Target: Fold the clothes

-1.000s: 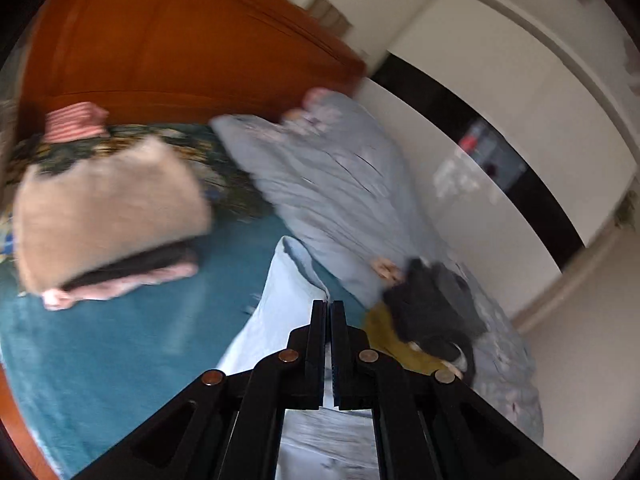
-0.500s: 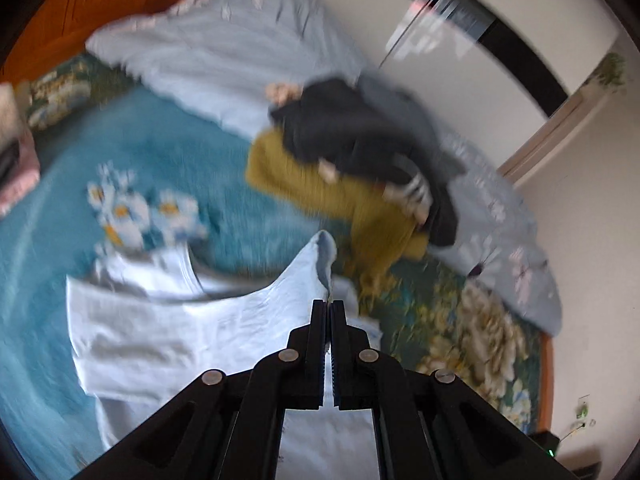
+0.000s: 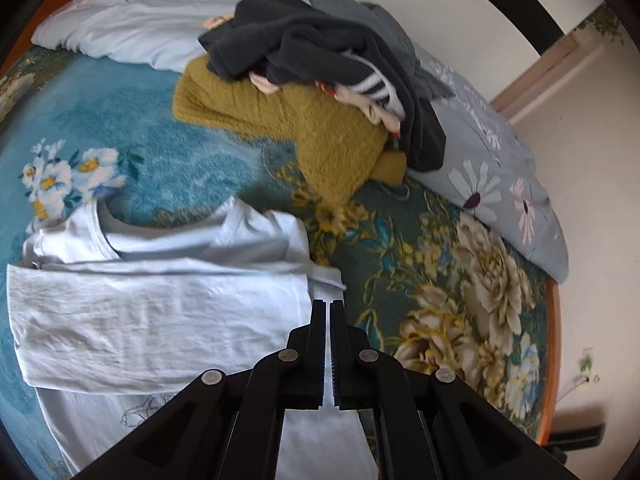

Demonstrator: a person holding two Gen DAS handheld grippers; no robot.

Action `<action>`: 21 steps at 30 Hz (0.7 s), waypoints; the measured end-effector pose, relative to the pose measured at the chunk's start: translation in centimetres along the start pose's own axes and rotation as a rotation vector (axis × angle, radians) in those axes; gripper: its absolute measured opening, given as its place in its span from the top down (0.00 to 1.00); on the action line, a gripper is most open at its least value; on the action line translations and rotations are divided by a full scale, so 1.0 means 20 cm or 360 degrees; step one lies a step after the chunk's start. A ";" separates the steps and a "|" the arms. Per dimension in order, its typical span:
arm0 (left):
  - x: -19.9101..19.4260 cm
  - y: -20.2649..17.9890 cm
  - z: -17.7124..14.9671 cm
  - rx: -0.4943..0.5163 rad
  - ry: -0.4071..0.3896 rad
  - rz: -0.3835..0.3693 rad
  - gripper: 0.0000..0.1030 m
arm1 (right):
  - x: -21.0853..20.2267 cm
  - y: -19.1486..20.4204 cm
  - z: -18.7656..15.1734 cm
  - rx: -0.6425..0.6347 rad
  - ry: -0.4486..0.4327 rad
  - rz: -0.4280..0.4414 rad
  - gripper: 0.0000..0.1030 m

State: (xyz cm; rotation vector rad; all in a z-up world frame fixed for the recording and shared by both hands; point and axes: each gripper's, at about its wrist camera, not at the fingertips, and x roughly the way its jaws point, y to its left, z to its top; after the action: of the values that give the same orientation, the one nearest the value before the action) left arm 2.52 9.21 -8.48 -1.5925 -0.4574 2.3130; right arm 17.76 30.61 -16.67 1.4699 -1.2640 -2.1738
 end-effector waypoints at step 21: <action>-0.34 1.43 -0.60 -0.1355 -0.0136 -0.0114 0.79 | 0.65 0.33 0.39 -0.0267 0.0211 -0.0205 0.52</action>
State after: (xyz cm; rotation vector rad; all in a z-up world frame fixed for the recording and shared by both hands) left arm 14.35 -18.32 -18.83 -1.7321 -1.6541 2.2517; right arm 3.28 22.84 -19.05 1.6348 -0.9437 -2.1600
